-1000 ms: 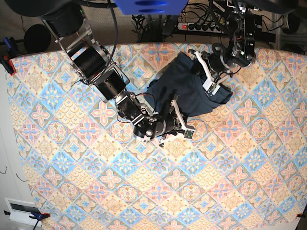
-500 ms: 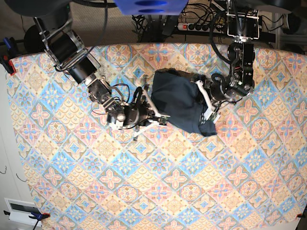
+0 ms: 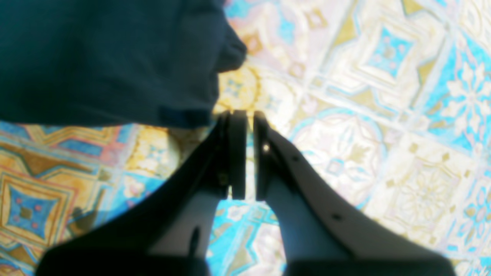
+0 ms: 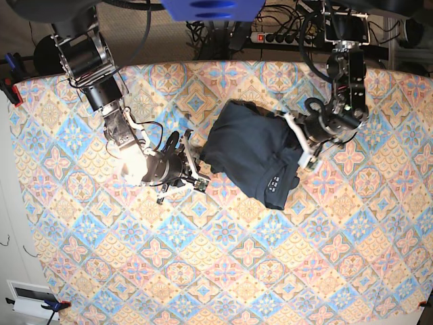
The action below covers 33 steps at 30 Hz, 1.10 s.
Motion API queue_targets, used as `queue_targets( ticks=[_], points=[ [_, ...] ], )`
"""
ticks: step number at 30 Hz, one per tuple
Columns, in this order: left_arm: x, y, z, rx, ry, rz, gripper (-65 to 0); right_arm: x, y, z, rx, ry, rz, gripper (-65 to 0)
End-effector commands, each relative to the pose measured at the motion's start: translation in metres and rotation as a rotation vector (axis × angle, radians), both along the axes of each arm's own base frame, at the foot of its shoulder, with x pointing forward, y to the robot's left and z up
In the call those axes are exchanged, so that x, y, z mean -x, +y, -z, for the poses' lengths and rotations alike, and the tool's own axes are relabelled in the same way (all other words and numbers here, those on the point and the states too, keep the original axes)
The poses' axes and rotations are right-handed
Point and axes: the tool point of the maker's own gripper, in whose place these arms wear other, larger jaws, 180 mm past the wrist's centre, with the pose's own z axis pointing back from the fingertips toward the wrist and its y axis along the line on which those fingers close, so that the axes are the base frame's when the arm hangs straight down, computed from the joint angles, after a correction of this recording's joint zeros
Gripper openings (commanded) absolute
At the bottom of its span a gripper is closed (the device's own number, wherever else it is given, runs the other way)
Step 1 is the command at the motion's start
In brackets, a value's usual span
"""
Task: Layout the t-shirt on the table in an organized manner, then fold the t-shirt properly
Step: 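Tuck and smooth the bundle edges with both grippers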
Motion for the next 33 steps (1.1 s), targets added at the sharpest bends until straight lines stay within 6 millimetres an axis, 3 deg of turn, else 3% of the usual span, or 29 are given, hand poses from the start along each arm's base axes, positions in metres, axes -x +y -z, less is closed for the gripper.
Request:
queue_targets(
  ticks=[1, 4, 10, 15, 17, 23, 26, 30, 33],
  points=[
    [-0.005, 0.005, -0.015, 0.006, -0.055, -0.012, -65.0, -0.013, 0.007, -0.017, -0.042, -0.044, -0.003, -61.9],
    [0.007, 0.016, -0.023, 0.045, -0.066, -0.062, -65.0, -0.014, 0.008, -0.019, -0.047, -0.047, -0.001, -61.9],
    [0.039, 0.047, -0.027, 0.187, -0.045, -0.214, -65.0, -0.031, -0.009, -0.030, -0.081, -0.072, 0.081, -61.9],
    [0.044, 0.051, -0.027, 0.244, -0.050, -0.279, -65.0, -0.037, -0.020, -0.031, -0.090, -0.069, 0.124, -61.9],
    [0.044, 0.045, -0.024, 0.268, -0.046, -0.292, -65.0, -0.035, -0.022, -0.023, -0.084, -0.046, 0.133, -61.9],
    [0.034, 0.028, -0.027, 0.345, -0.064, -0.314, -65.0, -0.029, 0.014, -0.017, -0.147, 0.001, 0.121, -61.9],
    [0.030, 0.016, -0.038, 0.412, -0.092, -0.306, -65.0, -0.028, 0.026, -0.018, -0.169, 0.009, 0.113, -61.9],
    [0.026, 0.001, -0.057, 0.556, -0.126, -0.290, -65.0, -0.027, 0.029, -0.018, -0.173, 0.009, 0.112, -61.9],
    [0.023, -0.021, -0.062, 0.601, -0.101, -0.221, -65.0, -0.027, 0.029, -0.018, -0.173, 0.009, 0.112, -61.9]
  ],
)
